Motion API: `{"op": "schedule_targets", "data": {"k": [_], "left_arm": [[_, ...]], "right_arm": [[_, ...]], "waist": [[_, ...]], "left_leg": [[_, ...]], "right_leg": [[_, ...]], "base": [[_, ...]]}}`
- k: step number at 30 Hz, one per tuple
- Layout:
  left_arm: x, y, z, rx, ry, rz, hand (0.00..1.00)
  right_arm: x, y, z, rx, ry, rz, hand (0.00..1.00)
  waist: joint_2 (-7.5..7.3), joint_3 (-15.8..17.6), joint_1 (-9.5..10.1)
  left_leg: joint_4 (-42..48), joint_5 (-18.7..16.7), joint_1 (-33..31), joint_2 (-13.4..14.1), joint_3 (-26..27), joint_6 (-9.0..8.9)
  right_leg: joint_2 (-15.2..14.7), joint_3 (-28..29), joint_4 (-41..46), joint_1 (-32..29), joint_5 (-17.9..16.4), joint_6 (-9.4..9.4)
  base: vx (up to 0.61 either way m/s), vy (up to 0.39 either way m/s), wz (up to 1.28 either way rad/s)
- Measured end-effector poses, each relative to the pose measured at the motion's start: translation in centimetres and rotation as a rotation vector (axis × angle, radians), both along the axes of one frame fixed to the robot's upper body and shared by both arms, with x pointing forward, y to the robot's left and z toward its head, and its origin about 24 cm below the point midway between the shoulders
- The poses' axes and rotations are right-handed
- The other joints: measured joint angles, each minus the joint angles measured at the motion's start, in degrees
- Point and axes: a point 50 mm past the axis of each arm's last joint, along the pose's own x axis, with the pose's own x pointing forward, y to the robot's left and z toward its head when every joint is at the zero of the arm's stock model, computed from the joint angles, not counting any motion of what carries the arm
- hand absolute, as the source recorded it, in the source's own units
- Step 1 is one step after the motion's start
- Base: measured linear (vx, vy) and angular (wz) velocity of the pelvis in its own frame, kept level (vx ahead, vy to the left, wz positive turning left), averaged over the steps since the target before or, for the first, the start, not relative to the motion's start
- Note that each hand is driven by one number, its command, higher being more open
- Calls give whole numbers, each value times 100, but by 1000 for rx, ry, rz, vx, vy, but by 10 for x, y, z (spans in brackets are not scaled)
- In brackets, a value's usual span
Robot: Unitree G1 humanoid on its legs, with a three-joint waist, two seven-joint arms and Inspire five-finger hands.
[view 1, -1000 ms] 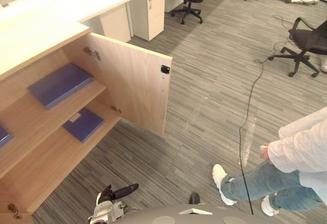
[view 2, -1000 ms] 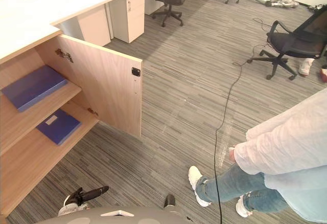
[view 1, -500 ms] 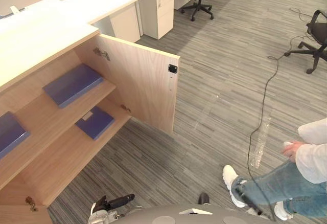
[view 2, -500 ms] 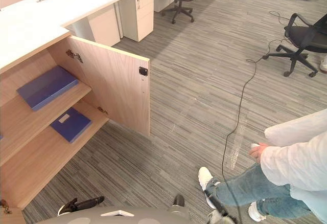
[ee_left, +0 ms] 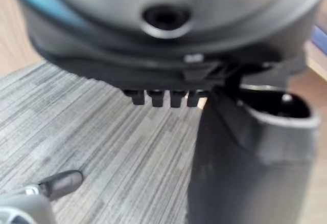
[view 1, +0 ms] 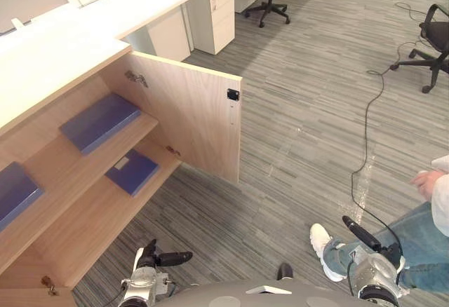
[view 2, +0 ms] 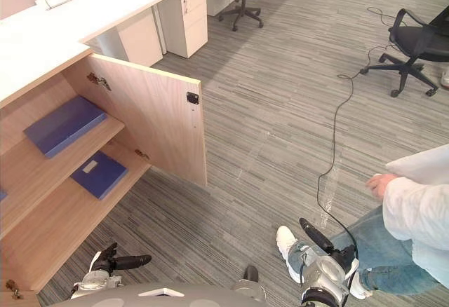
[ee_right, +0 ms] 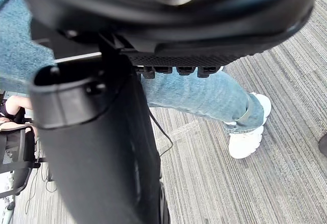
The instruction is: Walk over to the cabinet, pick up the folder, carry it to the office cabinet, place the folder inside the office cabinet, then close the office cabinet door
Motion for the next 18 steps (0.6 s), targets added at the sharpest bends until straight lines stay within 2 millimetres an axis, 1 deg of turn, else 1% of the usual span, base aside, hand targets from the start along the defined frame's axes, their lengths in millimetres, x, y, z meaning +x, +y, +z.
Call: {"op": "schedule_targets", "data": {"k": [1,4,5,6,7,8,9,10,11,12,14,16,18], "left_arm": [[1,-1,0,3,0,-15,100],[10,-10,2,43,-4,-162,100],[12,-11,2,46,-9,-183,100],[18,-14,4,42,-23,-197,100],[24,-16,6,45,-39,-213,100],[32,-16,8,53,-54,-242,100],[40,-15,11,64,-70,-275,100],[47,-15,14,70,-80,-307,100],[60,-16,17,72,-90,-353,100],[70,-17,21,68,-102,-379,100],[87,-18,29,64,-138,-397,100],[90,-18,30,54,-141,-407,100],[92,-13,32,64,-136,-404,100]], "right_arm": [[0,1,0,-6,8,10,100],[2,14,-1,-26,15,88,100],[3,16,-1,-31,20,107,100],[6,19,0,-24,6,112,100],[9,12,4,-21,-13,89,100],[18,-4,12,-22,-33,70,100],[36,-25,26,-40,-67,68,100],[62,-47,44,-66,-59,111,100],[89,-73,73,-68,-42,136,100],[101,-82,89,-30,-44,122,100],[115,-83,103,35,-55,102,100],[118,-89,115,64,-80,70,100],[122,-102,139,53,-93,48,100]], "waist": [[11,8,-8],[21,15,-6],[15,19,-5],[-35,43,6],[-48,54,12],[-47,56,4],[-47,59,-25],[-30,77,-93],[64,136,-131],[133,179,-124],[160,331,-95],[205,365,-94],[298,452,-119]], "left_leg": [[53,-31,-5,12,3,-2],[139,-90,-9,32,42,-15],[160,-107,-8,47,67,-18],[176,-125,3,64,130,-24],[197,-128,-13,65,122,-19],[320,-182,-95,86,119,-12],[492,-266,-215,117,121,-14],[693,-357,-335,145,119,-5],[948,-478,-479,211,62,18],[1072,-536,-560,249,-92,14],[1192,-564,-613,329,-214,-6],[1292,-566,-711,378,-347,-8],[1396,-568,-811,407,-572,-10]], "right_leg": [[5,10,0,9,0,0],[16,79,-1,3,4,4],[27,107,-1,-1,5,4],[45,172,-1,-19,14,6],[50,174,3,-18,24,0],[53,191,5,-49,41,-10],[59,226,5,-111,69,-12],[60,263,12,-169,91,-14],[78,288,58,-217,98,-16],[108,277,60,-217,105,-22],[178,235,81,-193,125,-53],[213,165,96,-175,117,-64],[258,119,101,-160,110,-75]], "base": [[-21,-2,-5],[-25,-2,-8],[-38,-7,-20],[-28,-10,-15],[-42,-10,-13],[-34,-2,-7],[-67,10,-12],[-98,17,-15],[-129,18,-7],[-108,4,1],[-75,-32,13],[-37,-30,22],[-35,-23,18]]}}
